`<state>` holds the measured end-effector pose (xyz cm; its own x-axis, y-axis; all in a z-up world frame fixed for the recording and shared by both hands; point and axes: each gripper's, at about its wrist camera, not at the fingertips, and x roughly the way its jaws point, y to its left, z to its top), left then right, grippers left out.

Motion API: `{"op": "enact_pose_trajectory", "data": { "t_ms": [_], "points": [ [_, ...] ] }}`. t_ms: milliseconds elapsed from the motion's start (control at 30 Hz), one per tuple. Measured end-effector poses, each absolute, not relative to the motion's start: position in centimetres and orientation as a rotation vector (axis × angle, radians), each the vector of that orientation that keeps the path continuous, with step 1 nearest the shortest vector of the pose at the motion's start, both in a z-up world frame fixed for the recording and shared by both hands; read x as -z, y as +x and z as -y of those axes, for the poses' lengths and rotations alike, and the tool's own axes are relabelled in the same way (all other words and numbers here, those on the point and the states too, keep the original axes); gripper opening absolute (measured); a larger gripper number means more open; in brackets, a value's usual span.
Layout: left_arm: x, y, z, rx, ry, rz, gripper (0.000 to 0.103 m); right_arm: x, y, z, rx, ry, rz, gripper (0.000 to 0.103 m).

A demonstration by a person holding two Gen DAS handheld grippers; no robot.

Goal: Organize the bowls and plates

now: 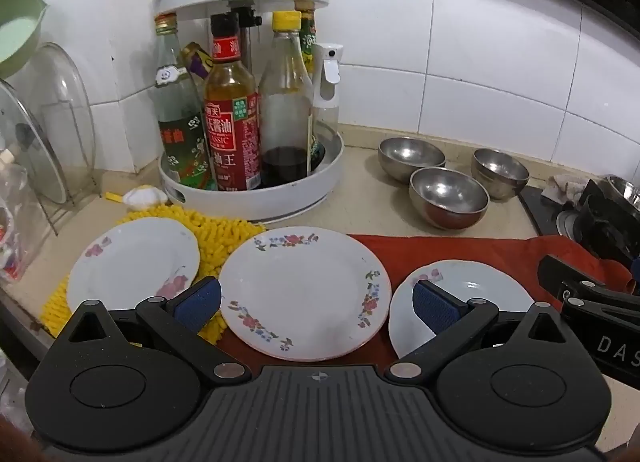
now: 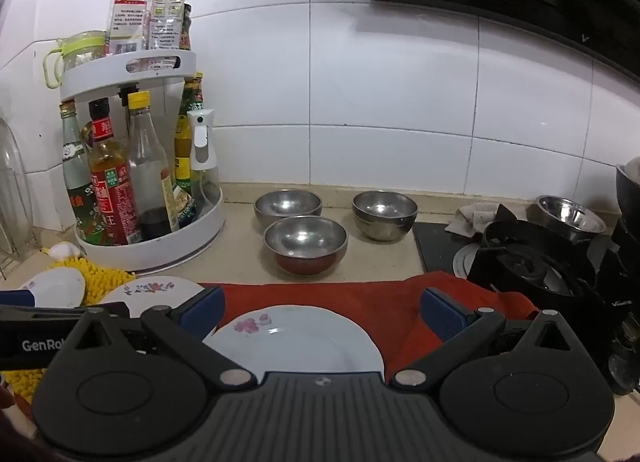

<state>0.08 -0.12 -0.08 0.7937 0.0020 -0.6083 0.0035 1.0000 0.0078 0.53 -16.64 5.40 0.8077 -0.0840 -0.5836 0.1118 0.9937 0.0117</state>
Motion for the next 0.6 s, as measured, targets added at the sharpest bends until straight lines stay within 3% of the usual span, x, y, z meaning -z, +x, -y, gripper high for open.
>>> {"op": "enact_pose_trajectory", "data": {
  "t_ms": [600],
  "points": [
    [0.8, 0.67, 0.06, -0.004, 0.009, -0.712, 0.103, -4.75, 0.9, 16.67, 0.128, 0.05, -0.69, 0.1]
  ]
}}
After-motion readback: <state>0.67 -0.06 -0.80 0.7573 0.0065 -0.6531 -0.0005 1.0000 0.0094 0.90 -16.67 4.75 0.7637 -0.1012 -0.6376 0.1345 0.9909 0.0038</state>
